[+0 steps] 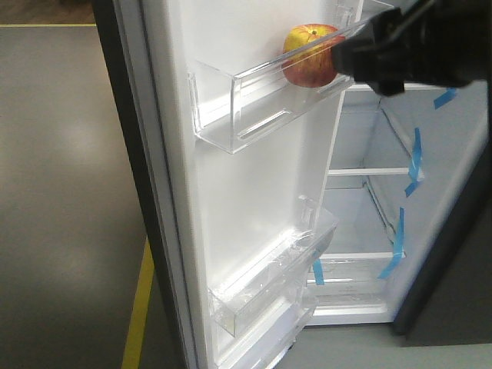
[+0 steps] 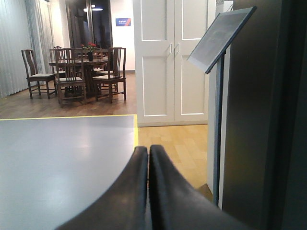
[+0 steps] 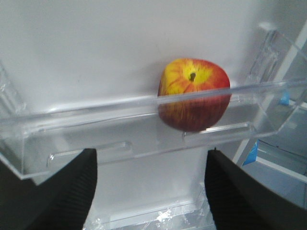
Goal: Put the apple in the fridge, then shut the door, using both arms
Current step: 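Lower the apple into the upper clear door bin and open right gripper, then withdraw the open right gripper away from the fridge door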
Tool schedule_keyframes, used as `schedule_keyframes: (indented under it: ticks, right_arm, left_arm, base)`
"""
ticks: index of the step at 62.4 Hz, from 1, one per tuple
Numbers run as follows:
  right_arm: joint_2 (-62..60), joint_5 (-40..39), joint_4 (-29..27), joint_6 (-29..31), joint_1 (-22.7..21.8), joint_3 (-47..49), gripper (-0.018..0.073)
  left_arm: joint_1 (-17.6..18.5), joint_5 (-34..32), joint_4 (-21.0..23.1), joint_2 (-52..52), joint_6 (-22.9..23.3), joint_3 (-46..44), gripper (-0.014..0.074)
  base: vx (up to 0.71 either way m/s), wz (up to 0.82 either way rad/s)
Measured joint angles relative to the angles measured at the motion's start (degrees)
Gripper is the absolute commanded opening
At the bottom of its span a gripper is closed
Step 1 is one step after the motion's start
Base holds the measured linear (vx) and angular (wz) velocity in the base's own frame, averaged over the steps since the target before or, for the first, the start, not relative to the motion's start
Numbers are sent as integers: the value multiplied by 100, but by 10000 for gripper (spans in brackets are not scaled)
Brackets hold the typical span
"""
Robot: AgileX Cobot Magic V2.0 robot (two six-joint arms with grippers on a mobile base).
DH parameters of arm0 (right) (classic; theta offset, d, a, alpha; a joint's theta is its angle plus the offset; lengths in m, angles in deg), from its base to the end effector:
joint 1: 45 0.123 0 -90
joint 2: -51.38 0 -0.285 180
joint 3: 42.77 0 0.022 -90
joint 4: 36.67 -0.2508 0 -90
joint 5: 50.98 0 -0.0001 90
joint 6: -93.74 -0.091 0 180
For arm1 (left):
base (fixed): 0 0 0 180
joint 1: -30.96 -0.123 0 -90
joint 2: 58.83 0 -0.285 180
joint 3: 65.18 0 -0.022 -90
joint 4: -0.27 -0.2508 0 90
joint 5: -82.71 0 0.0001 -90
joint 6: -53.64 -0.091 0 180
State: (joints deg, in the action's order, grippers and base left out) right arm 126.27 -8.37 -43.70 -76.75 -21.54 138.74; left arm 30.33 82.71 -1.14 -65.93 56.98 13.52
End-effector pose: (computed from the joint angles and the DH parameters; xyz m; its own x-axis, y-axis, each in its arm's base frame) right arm 0.2184 0.1030 0.4514 -0.3627 -0.2393 -0.9007 -0.4939 0.8689 -0.0320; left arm 0.0565 0.0006 0.2051 0.0736 -0.0329 -0.9967 -0.0085 0.9994 -0.0336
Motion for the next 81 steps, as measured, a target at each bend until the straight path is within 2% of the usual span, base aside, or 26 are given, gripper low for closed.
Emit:
schedule_keyframes:
  ticks: [23,40,67,81]
  right_arm:
    - [-2196,-280,-499,0,0,-2469,453]
    - [-3643,233,-986,0,0,-3673,453]
    - [-5478,1519,-1240,-6,0,-4626,453]
    - [-5873,1745,-1240,-6,0,-4661,453]
  left_arm:
    - [0,0,0,0,0,0,-6]
    - [0,0,0,0,0,0,-6]
    - [0,0,0,0,0,0,-6]
    - [0,0,0,0,0,0,-6]
  base:
    - [0,0]
    - [0,0]
    - [0,0]
    - [0,0]
